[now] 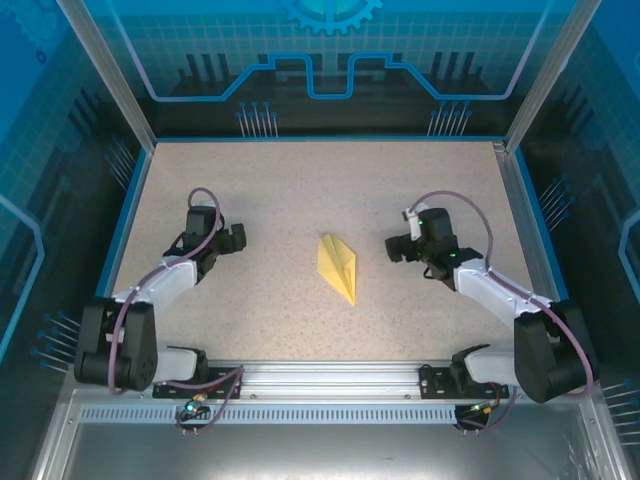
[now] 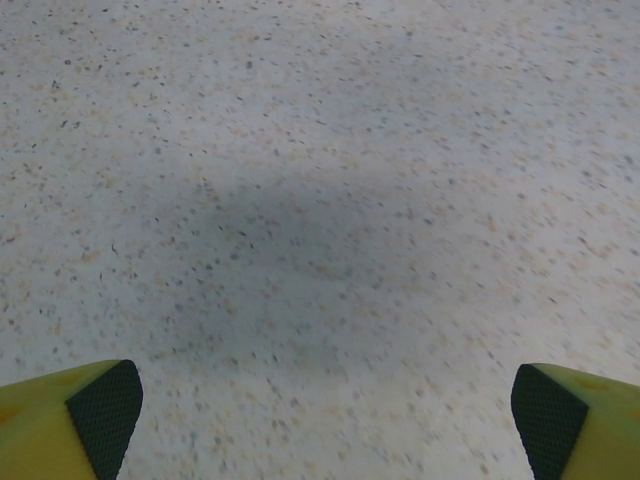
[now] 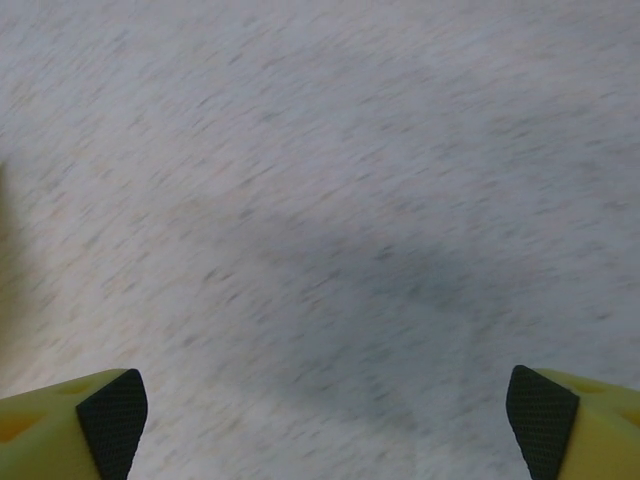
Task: Fold a paper plane with a square sheet of paper (pick it up from the middle)
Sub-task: Reset both arms
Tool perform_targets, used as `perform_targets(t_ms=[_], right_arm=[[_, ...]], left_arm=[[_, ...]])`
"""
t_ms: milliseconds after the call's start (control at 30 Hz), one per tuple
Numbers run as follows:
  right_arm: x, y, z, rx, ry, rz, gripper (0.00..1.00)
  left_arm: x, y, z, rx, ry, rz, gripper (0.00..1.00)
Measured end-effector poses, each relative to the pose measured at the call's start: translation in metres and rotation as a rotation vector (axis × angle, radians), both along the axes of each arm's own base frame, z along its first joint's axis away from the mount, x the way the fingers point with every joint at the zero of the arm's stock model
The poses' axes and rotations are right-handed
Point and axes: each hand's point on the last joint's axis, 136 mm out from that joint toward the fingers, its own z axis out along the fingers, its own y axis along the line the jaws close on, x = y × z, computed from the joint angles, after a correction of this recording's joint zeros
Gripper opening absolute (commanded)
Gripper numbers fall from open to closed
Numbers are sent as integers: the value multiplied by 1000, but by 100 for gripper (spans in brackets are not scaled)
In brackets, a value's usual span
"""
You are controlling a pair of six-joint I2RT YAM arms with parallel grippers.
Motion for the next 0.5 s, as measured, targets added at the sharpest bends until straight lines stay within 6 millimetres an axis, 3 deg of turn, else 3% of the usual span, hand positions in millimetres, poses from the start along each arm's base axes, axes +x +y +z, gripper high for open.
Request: perform_targets(t_ms=[133,300,500], right_arm=[[17,-31,12,5,-128,-65,99],[24,-68,-7,51,-168,-136,99],[34,-67,-8,92,-205,-110,99]], left_arm=[[12,2,-11,11,-21,-11,99],[25,0,-21,12,-34,-39,99],[35,-2,-16,12,-71,-56,99]])
